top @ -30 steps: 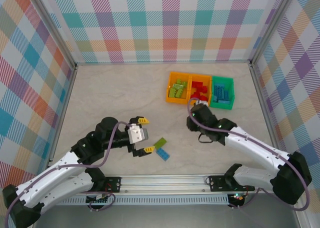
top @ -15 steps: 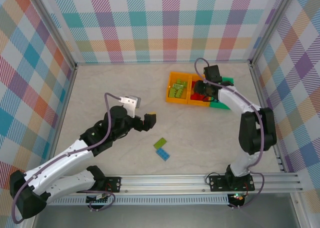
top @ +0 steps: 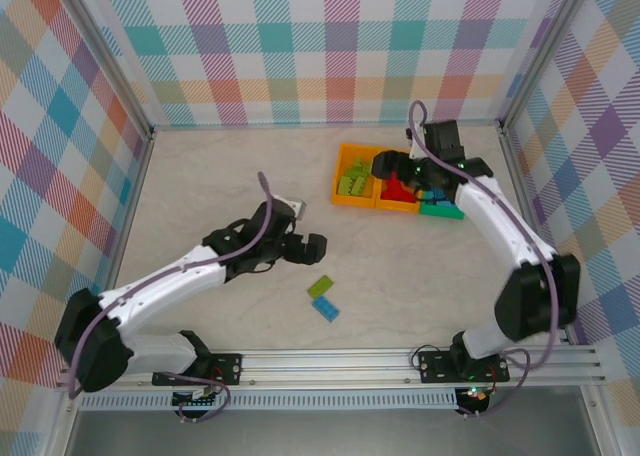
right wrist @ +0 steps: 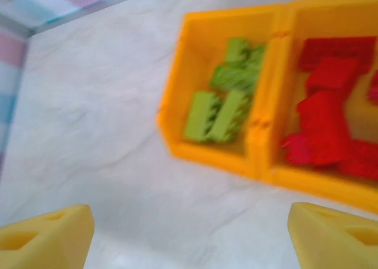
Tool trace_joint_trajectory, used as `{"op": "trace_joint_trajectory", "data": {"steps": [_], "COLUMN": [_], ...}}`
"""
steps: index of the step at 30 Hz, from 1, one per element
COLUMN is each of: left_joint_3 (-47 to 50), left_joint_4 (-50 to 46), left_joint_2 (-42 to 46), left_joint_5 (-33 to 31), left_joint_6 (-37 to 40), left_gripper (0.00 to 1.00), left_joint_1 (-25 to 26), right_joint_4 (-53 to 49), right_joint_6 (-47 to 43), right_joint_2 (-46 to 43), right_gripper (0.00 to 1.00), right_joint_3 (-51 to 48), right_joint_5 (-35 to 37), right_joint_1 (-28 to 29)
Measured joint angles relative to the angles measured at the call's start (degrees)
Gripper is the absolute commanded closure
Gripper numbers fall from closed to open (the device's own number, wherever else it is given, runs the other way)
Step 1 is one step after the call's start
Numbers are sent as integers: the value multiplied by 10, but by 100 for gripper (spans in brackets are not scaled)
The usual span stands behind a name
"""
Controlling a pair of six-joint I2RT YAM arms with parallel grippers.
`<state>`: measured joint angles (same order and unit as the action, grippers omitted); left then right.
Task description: Sort the legos into containers by color
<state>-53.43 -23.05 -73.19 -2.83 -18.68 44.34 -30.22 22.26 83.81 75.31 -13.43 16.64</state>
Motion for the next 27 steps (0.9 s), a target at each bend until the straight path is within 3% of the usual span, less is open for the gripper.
{"op": "trace_joint_trajectory", "data": {"steps": [6, 10, 16, 22, 27], "left_joint_3": [-31, -58, -76, -75, -66], "left_joint_4": [-25, -39, -50, -53, -41], "left_joint_2": [-113, -192, -249, -261, -276], "left_joint_5": [19, 24, 10, 3, -1], "left_joint_6": [39, 50, 63, 61, 55], "left_gripper": [5, 10, 23, 32, 46], "left_joint_1": [38, 68, 99, 103, 103], "right_joint_4": [-64, -104, -128, -128, -128], "right_joint_6": [31, 56, 74, 77, 86], "right_joint_2": [-164, -223, -236, -236, -236], "right_gripper": [11, 8, 5, 4, 4], "right_joint_3": [-96, -159, -183, -183, -183], "right_joint_5": [-43, -44, -57, -65, -66], "right_joint_1": [23, 21, 21, 21, 21]}}
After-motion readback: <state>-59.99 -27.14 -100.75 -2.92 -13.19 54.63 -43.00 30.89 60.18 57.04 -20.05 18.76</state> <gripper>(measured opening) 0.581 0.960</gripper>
